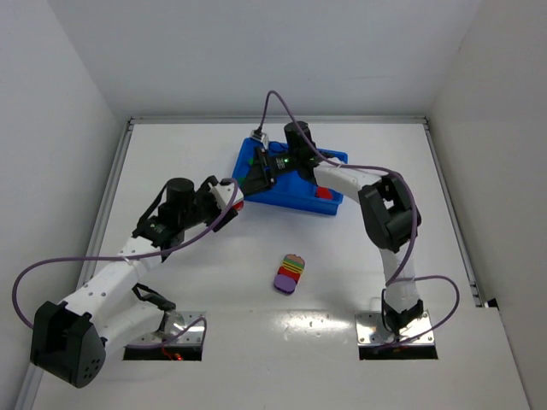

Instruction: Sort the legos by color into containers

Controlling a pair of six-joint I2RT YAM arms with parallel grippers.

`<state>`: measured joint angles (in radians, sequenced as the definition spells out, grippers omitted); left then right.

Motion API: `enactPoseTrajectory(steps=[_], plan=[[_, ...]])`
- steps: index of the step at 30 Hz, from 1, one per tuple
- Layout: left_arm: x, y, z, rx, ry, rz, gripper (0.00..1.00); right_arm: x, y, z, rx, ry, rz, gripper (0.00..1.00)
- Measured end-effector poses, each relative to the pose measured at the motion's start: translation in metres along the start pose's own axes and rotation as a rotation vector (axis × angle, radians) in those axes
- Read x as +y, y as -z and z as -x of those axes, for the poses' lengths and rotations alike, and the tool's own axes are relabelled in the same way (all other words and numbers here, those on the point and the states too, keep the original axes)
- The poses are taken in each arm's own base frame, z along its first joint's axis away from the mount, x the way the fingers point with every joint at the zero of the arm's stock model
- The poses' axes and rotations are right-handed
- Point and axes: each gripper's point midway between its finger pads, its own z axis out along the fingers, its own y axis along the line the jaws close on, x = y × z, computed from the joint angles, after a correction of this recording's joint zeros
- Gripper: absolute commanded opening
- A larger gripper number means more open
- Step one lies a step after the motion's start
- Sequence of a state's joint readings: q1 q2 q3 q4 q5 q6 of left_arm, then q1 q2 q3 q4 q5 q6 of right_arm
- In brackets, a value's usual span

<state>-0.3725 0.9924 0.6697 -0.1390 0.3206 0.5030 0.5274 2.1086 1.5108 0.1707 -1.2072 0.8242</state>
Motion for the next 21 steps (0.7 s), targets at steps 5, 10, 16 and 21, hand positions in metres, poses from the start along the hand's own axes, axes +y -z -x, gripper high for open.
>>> enactPoseTrajectory(steps=[5, 10, 16, 21], plan=[[0.001, 0.000, 0.001, -0.006, -0.002, 0.004, 0.32, -0.001, -0.010, -0.003, 0.019, 0.000, 0.016, 0.90], [0.003, -0.001, 0.004, -0.014, -0.002, 0.010, 0.32, -0.015, -0.017, -0.008, 0.032, -0.029, 0.013, 0.67], [0.004, 0.000, 0.003, -0.012, 0.001, 0.017, 0.32, -0.022, -0.019, -0.008, 0.034, -0.051, 0.005, 0.40], [0.005, 0.000, 0.003, -0.009, -0.002, 0.023, 0.32, -0.023, -0.017, -0.005, 0.027, -0.064, 0.000, 0.12]])
